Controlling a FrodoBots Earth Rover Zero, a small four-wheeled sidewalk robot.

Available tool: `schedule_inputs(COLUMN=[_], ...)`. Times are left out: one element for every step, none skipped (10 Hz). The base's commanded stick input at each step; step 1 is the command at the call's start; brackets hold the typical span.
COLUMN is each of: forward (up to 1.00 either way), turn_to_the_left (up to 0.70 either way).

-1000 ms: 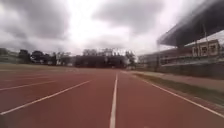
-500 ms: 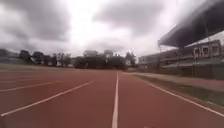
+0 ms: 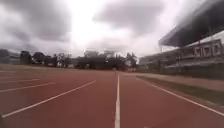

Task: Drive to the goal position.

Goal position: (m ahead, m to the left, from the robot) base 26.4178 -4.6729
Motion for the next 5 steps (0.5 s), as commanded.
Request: schedule_inputs(forward=[0.7,0.7,0.7,0.7,0.7], turn_to_the_left=[0.0,0.0,0.0,0.0,0.0])
